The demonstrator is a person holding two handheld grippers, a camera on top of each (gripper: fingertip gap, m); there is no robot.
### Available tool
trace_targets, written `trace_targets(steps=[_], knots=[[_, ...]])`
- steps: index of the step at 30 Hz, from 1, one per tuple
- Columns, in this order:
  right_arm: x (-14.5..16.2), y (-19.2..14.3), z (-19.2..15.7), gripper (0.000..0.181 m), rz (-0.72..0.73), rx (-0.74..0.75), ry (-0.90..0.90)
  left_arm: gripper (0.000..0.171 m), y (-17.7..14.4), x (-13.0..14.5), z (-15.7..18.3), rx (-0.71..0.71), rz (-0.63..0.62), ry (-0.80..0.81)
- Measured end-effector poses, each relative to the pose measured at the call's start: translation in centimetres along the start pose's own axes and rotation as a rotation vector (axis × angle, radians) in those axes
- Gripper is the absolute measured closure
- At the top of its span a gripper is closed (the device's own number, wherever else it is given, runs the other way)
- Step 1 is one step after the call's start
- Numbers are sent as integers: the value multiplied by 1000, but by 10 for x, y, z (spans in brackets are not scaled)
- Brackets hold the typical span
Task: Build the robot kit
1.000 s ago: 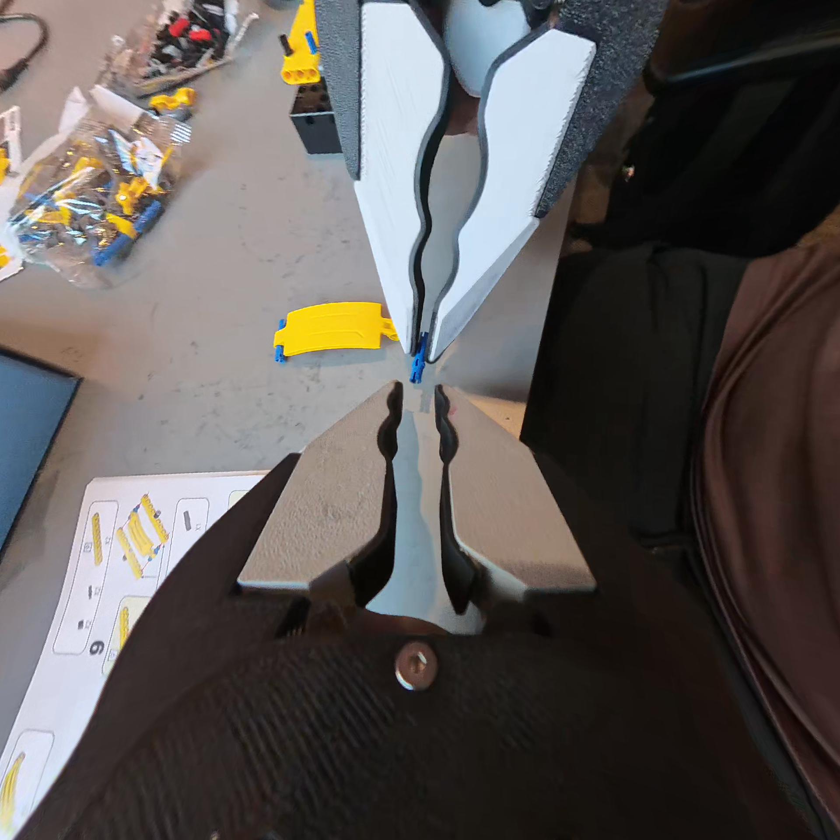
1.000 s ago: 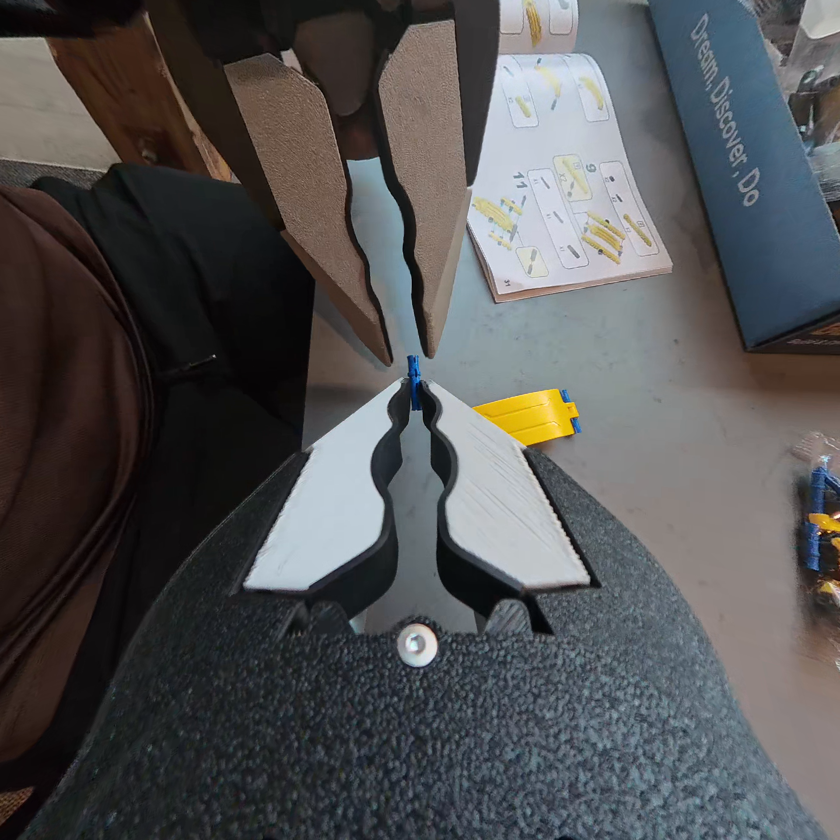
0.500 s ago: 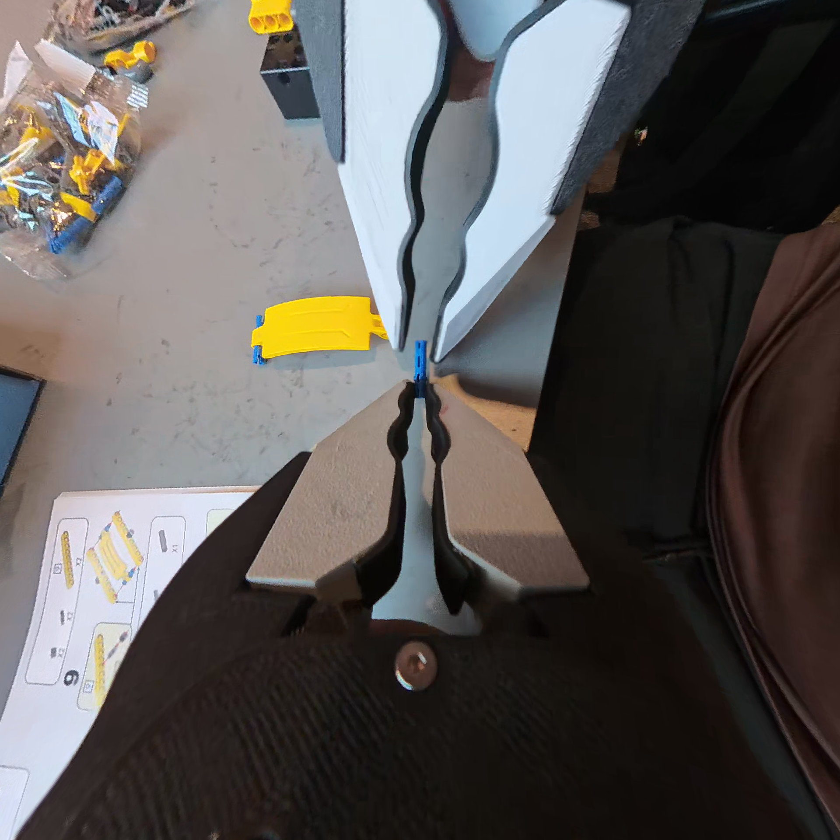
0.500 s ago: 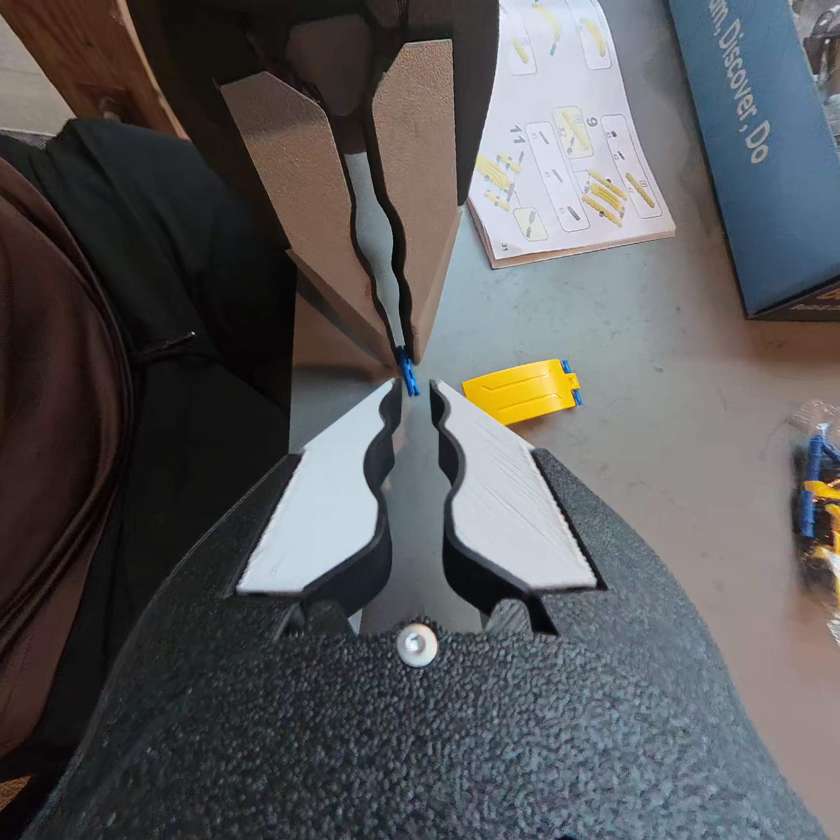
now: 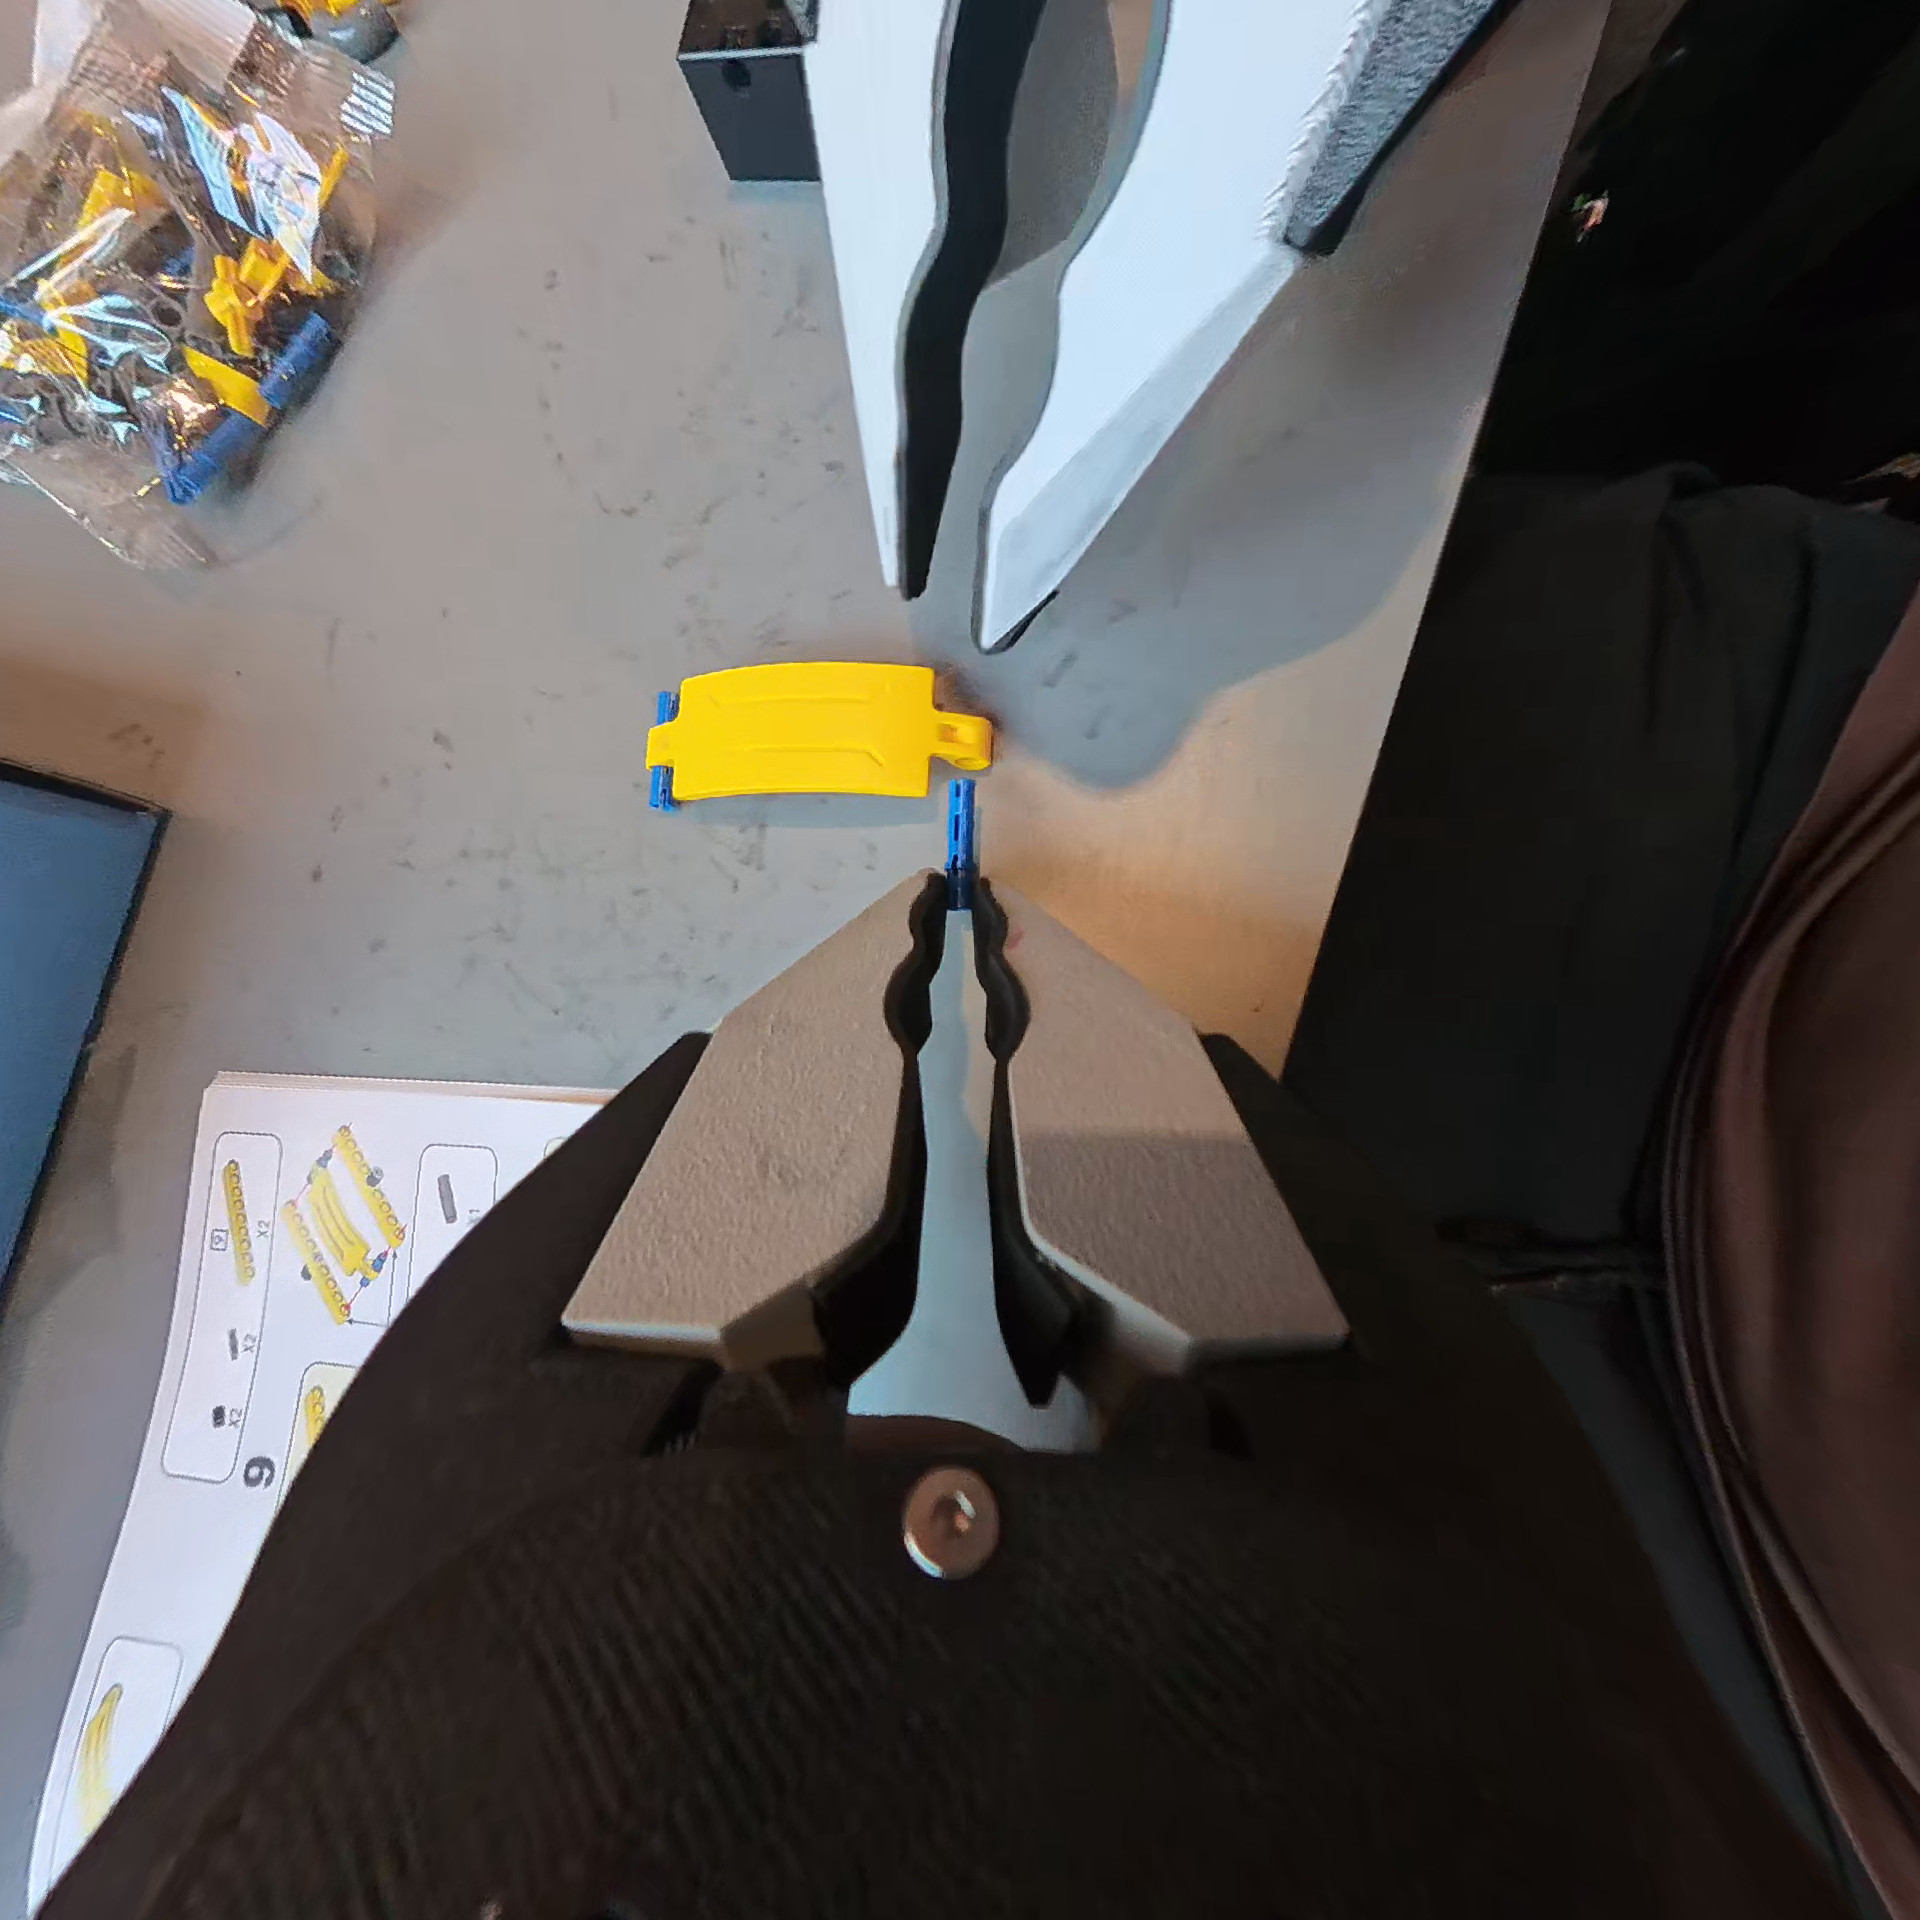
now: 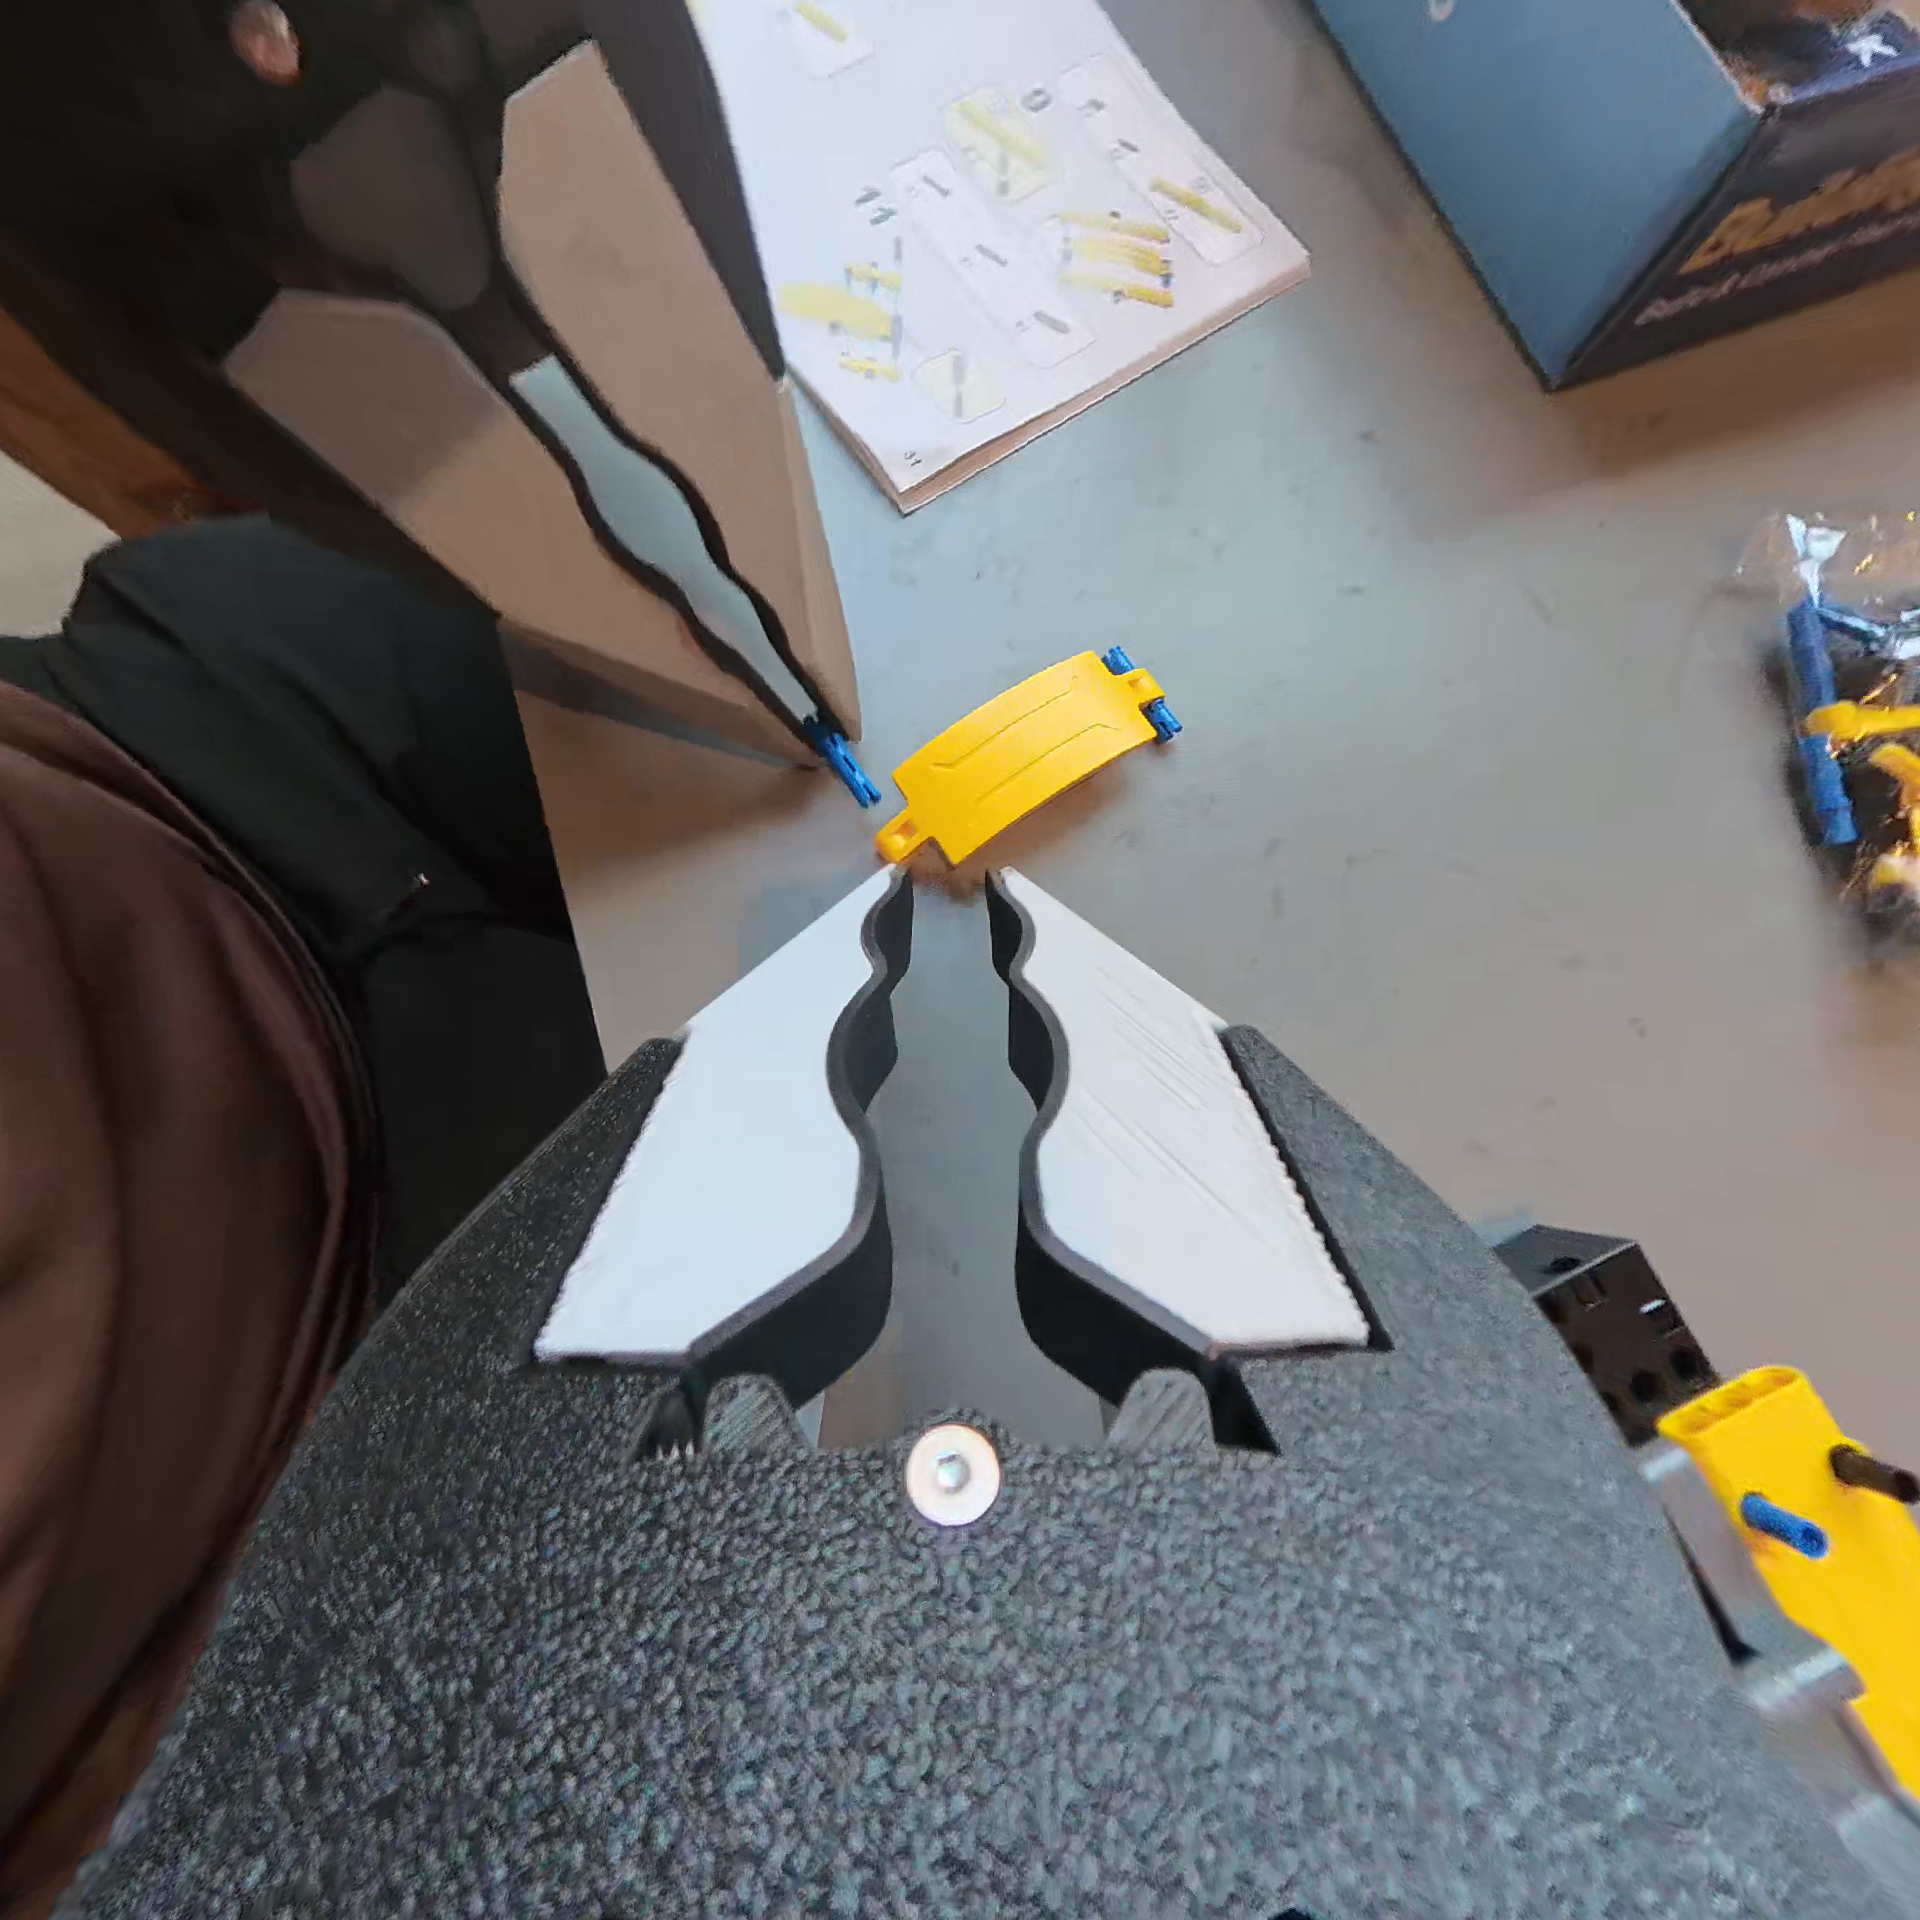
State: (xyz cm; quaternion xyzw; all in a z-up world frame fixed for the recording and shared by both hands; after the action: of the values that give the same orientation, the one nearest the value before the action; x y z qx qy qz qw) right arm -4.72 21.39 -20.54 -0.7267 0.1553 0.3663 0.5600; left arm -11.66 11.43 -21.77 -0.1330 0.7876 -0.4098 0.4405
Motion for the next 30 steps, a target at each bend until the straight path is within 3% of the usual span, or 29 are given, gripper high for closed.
trace_targets(steps=[8,15,17,20,23,26,30], knots=[[0,4,5,168,-3,-28,153,170,3,-7,1,-1,-42,-48],[2,8,1,164,-8,-27,112,170,3,-11,-1,50,-140,-101],[-2,4,0,162,12,-6,52,170,2,-12,-1,80,-160,-107],[-8,-1,-19,163,62,-14,-196,170,2,-11,-4,141,-151,-156],[-4,5,-27,164,53,105,-390,170,2,-9,-7,191,-132,-191],[4,11,-21,164,-2,110,-361,162,1,-8,-9,175,-144,-177],[-1,4,-8,164,31,126,-252,163,-1,-6,-6,137,-150,-138]])
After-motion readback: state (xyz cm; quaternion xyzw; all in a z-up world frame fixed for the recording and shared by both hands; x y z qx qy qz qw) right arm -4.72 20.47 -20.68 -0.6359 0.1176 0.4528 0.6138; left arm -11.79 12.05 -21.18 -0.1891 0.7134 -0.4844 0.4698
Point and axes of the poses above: each gripper's, where its closed fingertips meet, y out along the fingers, x out of its underside, z = x × y across the jaws, the point moved 7 cm from there along -y, back along the fingers, and after that the axes turned 8 degrees about y, right-handed, at the moved point
